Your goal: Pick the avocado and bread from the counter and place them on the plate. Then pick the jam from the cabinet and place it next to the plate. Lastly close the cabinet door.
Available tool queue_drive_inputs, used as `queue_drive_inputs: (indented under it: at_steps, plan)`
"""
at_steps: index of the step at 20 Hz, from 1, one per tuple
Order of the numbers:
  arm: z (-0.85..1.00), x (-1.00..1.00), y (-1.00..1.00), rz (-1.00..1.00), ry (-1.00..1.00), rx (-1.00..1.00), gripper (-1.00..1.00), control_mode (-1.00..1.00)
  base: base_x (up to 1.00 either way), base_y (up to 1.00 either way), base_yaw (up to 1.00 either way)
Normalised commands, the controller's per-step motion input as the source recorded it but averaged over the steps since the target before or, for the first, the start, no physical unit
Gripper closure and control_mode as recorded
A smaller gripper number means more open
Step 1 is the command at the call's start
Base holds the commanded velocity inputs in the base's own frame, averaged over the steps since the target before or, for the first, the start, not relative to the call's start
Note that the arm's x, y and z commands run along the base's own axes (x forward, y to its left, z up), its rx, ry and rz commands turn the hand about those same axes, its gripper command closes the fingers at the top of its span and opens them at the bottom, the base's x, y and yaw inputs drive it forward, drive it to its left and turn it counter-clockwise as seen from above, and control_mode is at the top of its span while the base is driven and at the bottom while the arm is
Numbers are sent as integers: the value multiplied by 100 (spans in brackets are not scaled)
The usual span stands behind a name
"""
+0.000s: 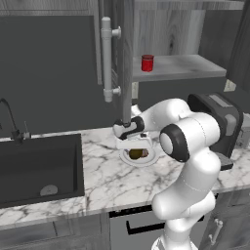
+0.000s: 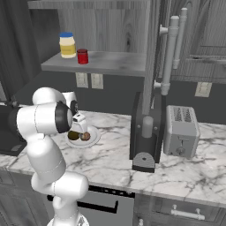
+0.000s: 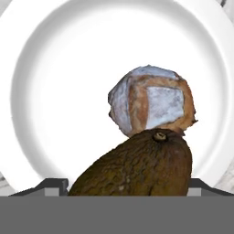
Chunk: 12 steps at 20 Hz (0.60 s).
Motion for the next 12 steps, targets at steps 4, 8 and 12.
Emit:
queue_drive_inputs:
  at_steps: [4, 8, 12]
  plan:
    - [-39, 13, -3, 0, 0, -2, -100, -100, 0, 0, 0]
    - [-54, 20, 0, 0, -8, -7, -100, -100, 0, 0, 0]
    - [-56, 19, 0, 0, -9, -8, -100, -100, 0, 0, 0]
